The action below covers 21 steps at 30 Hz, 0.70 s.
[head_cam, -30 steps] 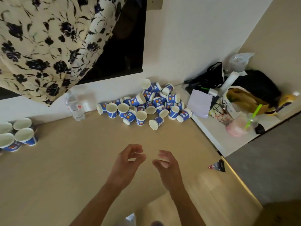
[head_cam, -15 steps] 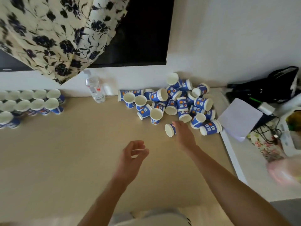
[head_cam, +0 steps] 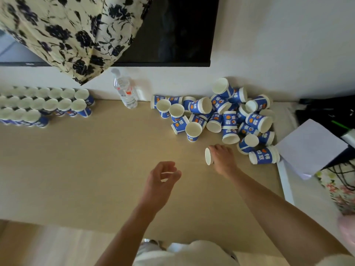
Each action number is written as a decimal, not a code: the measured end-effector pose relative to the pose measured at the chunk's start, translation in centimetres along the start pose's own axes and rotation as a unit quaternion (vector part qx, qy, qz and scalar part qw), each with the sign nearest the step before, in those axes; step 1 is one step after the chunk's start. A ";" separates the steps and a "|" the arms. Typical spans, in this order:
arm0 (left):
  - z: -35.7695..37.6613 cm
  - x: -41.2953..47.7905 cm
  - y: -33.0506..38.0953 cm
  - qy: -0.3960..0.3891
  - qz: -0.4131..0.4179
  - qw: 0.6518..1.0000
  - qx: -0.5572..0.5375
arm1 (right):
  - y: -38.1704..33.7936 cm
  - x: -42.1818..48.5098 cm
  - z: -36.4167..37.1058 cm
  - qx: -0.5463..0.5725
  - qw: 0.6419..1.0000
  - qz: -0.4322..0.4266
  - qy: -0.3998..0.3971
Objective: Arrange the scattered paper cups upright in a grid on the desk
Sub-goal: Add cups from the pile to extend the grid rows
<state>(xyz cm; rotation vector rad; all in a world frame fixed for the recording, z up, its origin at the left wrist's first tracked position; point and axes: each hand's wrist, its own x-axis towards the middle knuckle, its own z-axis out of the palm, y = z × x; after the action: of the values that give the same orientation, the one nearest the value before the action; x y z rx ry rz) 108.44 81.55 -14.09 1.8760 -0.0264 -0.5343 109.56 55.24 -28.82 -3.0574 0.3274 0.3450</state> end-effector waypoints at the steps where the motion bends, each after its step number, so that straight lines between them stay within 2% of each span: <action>1: 0.1 0.1 -0.3 -0.001 -0.005 1.000 0.005 | 0.1 -0.2 0.2 0.016 1.000 0.006 -0.002; 3: 0.5 0.2 -0.7 -0.007 -0.018 1.000 0.007 | 0.1 -0.7 0.2 0.109 0.993 0.041 -0.019; 4: 0.7 0.3 -0.8 -0.010 -0.028 1.000 0.005 | 0.0 -1.2 -0.2 0.201 0.977 0.066 -0.021; 7: 1.7 0.3 -0.8 -0.008 -0.050 0.998 0.028 | -1.6 -3.2 -2.4 0.491 0.865 0.098 -0.004; 9: 2.3 0.5 -0.6 -0.010 -0.060 0.997 0.041 | -3.4 -5.2 -4.5 0.587 0.806 0.077 0.004; 10: 2.6 0.6 -0.4 -0.018 -0.065 0.997 0.038 | -4.3 -6.1 -5.5 0.608 0.792 0.054 0.007; 13: 3.4 0.9 -0.1 -0.035 -0.054 0.998 0.014 | -6.6 -8.4 -7.2 0.609 0.792 -0.013 0.031; 17: 3.9 1.2 0.0 0.011 -0.009 1.000 -0.010 | -7.9 -9.4 -8.3 0.614 0.788 -0.027 0.038; 21: 3.2 1.7 -0.3 0.050 -0.011 0.998 -0.033 | -6.2 -8.1 -8.8 0.566 0.813 -0.100 -0.088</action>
<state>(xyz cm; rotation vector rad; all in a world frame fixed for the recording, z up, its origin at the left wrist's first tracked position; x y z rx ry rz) 108.65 78.37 -15.80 1.8377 0.0769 -0.4501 105.09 62.31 -18.24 -1.8339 0.1115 0.2665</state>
